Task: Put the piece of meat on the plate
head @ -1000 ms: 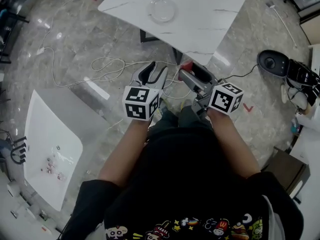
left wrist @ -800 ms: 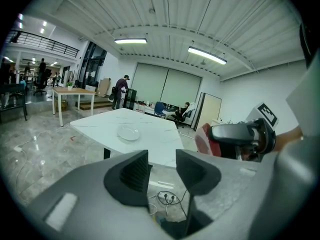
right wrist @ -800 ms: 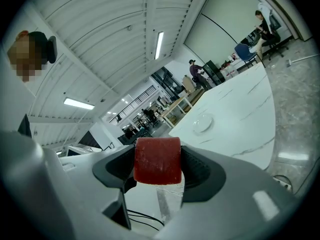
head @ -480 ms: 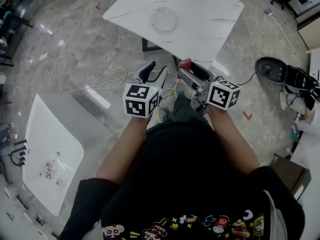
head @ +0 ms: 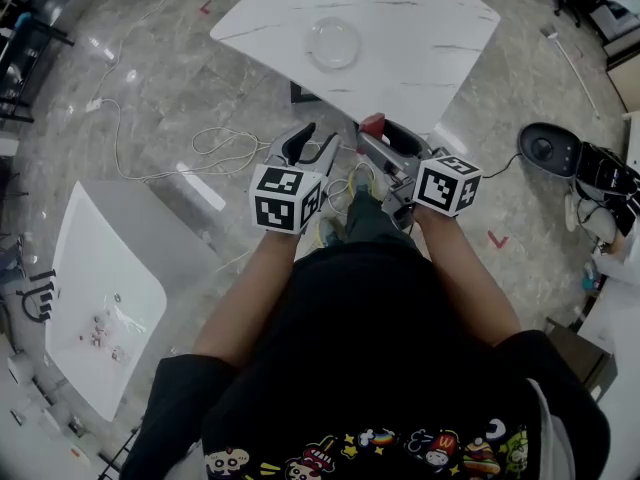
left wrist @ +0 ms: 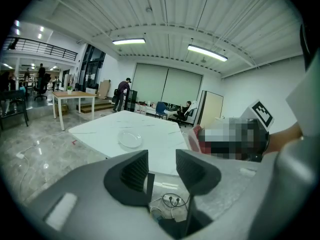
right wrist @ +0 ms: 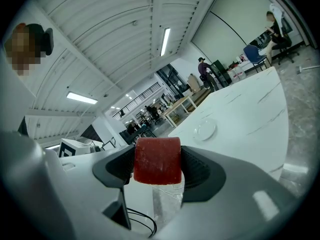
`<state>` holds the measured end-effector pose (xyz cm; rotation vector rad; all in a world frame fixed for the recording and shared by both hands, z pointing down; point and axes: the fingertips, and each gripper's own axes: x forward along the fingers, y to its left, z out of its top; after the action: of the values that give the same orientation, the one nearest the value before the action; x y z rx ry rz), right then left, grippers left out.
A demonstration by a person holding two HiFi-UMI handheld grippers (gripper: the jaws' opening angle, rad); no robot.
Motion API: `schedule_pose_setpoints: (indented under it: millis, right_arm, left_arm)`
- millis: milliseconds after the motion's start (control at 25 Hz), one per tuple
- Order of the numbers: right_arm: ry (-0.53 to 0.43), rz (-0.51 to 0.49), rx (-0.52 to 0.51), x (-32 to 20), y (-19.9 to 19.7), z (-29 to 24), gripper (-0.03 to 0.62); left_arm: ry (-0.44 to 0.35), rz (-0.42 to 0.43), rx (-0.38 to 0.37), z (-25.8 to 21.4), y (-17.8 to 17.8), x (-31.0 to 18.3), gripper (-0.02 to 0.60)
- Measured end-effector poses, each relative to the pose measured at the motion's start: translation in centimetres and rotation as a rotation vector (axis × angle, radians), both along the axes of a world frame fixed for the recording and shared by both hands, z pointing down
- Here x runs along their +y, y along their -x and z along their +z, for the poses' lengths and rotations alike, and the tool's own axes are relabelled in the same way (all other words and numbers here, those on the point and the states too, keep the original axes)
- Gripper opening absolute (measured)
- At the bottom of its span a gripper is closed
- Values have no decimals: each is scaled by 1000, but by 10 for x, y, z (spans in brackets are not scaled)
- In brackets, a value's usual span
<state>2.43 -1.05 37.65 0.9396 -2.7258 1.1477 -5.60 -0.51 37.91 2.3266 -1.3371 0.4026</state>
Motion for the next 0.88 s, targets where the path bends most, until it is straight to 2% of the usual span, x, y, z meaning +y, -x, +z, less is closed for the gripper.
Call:
schedule_pose_setpoints:
  millis: [880]
  right_arm:
    - [97,-178,61,-142,-7,54,311]
  left_arm:
    - [149,-101,6,56,-25,-127,287]
